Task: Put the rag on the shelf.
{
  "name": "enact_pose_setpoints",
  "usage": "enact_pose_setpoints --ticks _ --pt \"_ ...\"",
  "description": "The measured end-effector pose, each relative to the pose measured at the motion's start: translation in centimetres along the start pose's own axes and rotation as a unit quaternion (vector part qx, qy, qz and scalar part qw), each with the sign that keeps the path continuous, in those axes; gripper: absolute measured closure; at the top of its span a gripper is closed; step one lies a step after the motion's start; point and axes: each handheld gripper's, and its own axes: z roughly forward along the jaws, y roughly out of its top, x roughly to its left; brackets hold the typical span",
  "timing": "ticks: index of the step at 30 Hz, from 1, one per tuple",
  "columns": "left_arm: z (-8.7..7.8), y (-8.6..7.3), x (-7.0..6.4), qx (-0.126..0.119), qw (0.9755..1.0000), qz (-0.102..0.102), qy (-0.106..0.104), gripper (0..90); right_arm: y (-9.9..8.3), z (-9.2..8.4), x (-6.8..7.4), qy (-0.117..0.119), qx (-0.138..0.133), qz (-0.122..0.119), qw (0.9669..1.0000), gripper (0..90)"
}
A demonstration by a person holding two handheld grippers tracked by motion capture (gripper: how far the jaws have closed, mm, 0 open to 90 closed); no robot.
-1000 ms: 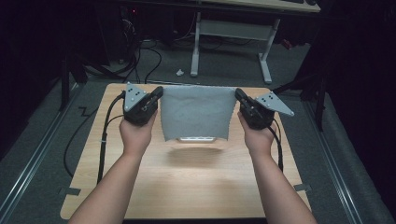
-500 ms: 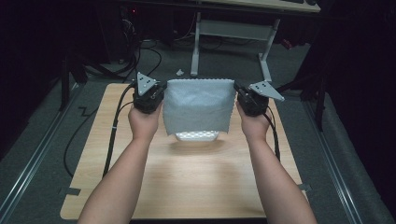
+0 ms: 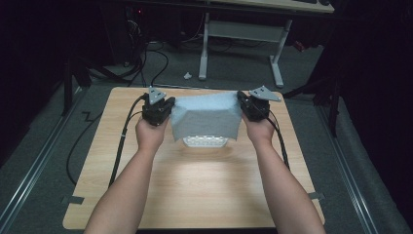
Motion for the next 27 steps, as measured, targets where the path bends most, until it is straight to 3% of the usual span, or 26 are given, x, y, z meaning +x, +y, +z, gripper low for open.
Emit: enact_pose_setpoints --ticks 2,7,14,27 --pt "0.0 -0.5 -0.1 0.009 0.9999 0.001 -0.005 88.9 -0.6 0.0 0.1 0.000 0.004 -0.004 1.0000 89.5" --pt "-0.3 -1.7 -0.4 0.006 0.9998 -0.006 -0.015 88.9 -1.7 -0.3 0.3 0.003 0.010 0.002 0.9999 89.5" --pt "-1.0 -3.7 -1.2 0.007 0.9991 -0.013 -0.040 88.9 -3.9 -0.8 1.3 0.016 0.030 -0.010 0.9994 89.5" --pt "-0.6 -5.9 -1.9 0.024 0.9980 -0.022 -0.055 88.9 -5.8 -1.5 1.7 0.025 0.039 -0.009 0.9989 89.5"
